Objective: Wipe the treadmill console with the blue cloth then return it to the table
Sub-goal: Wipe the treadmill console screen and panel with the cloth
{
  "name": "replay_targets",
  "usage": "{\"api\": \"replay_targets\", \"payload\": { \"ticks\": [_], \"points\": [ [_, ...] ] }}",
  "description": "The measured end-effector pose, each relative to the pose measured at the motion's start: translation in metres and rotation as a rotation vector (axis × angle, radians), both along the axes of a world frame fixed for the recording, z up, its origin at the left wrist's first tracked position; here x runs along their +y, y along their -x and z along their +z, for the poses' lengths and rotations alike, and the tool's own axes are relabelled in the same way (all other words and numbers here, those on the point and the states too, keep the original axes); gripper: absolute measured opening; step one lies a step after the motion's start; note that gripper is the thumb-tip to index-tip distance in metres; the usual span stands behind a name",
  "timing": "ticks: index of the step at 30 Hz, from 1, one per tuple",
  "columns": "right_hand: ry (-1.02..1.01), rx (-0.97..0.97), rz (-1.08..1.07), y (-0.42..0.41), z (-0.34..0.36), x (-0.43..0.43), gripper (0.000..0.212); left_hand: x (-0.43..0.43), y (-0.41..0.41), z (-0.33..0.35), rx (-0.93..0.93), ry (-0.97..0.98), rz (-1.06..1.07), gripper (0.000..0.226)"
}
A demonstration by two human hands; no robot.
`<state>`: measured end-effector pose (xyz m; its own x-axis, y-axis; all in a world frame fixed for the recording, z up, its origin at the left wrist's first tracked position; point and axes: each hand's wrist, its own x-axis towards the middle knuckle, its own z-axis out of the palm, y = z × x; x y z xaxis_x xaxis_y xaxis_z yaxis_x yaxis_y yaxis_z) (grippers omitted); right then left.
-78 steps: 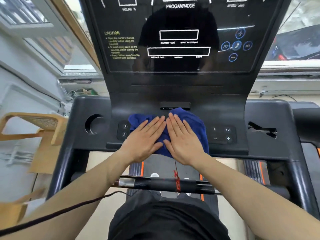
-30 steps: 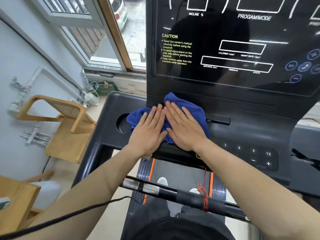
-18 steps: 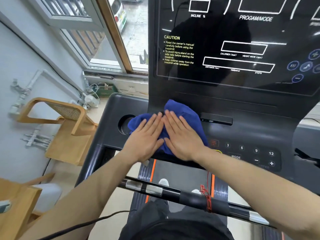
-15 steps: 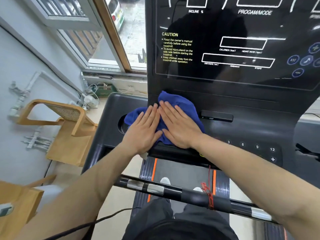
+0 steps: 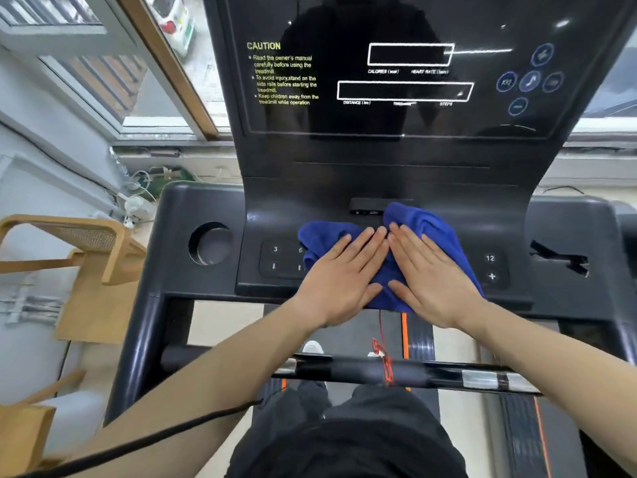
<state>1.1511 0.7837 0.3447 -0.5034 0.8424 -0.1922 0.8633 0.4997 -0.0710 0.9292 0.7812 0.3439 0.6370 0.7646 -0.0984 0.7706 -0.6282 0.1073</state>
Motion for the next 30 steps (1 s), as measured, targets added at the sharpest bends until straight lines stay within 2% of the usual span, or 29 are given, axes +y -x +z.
{"api": "replay_targets", "payload": {
  "ticks": [4,9,12,14,18,22,25,30],
  "points": [
    [-0.060,0.031,-0.157,0.030,-0.001,-0.005,0.074,0.002,0.014,0.002,0.036,-0.003,0.018,0.070],
    [-0.064,0.166,-0.199,0.105,-0.008,-0.007,0.070,-0.008,0.066,0.004,0.104,0.008,0.146,0.066],
    [-0.067,0.152,-0.119,0.081,-0.010,-0.008,0.067,-0.007,0.051,0.005,0.099,0.004,0.147,0.067],
    [-0.067,0.124,-0.105,0.042,-0.010,-0.010,0.069,-0.002,0.021,0.005,0.090,0.002,0.072,0.068],
    [-0.053,0.062,-0.310,-0.048,-0.008,-0.009,0.073,0.026,-0.070,0.005,0.040,-0.011,-0.113,0.069],
    [-0.043,0.093,-0.487,-0.098,-0.004,0.006,0.075,0.056,-0.138,0.012,0.063,-0.053,-0.165,0.068],
    [-0.074,0.114,-0.486,-0.094,-0.002,0.024,0.072,0.066,-0.138,0.015,0.092,-0.140,-0.121,0.068],
    [-0.074,0.185,-0.322,-0.040,0.002,0.038,0.069,0.056,-0.082,0.014,0.114,-0.181,0.054,0.073]
  ]
}}
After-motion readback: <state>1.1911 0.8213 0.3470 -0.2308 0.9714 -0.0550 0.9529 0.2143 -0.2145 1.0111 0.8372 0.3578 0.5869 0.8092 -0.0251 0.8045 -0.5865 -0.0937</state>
